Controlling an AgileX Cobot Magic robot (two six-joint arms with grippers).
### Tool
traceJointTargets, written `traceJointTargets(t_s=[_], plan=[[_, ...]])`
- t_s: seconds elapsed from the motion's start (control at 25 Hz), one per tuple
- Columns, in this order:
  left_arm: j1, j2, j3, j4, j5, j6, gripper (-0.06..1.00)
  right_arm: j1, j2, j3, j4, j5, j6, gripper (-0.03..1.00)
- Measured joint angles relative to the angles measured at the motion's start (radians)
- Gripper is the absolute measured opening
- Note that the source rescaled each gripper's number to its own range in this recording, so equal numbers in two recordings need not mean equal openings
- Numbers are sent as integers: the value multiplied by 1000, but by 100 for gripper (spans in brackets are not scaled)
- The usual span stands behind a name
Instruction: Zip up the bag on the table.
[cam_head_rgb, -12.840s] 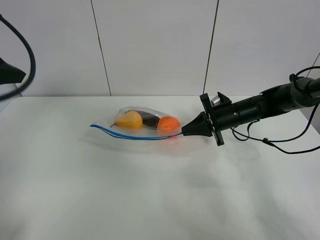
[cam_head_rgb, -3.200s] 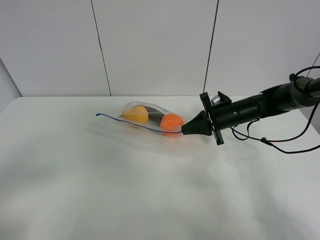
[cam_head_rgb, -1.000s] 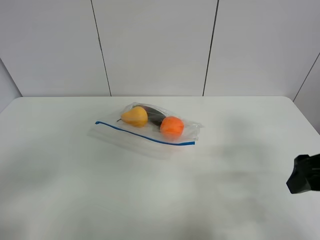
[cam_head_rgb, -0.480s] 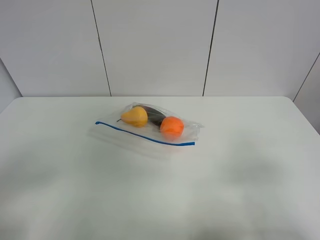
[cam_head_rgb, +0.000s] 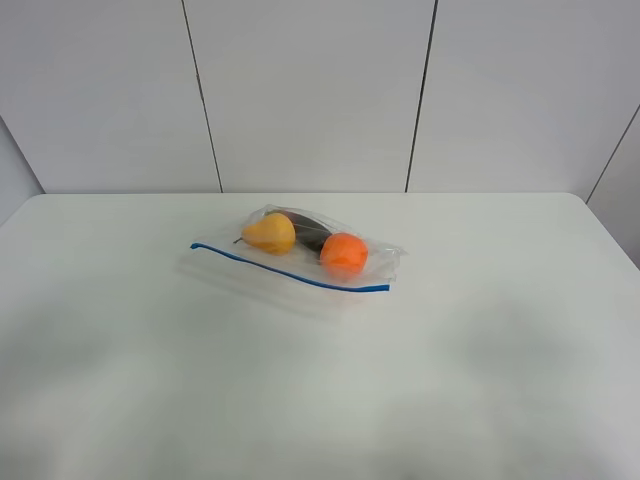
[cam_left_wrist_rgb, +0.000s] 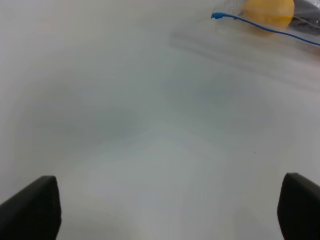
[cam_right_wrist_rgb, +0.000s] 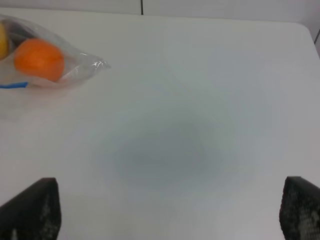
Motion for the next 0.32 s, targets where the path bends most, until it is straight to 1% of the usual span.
traceJointTargets(t_s=[0.32], plan=[[0, 0, 0, 0, 0, 0, 100, 0, 0, 0, -1, 0, 0, 100]])
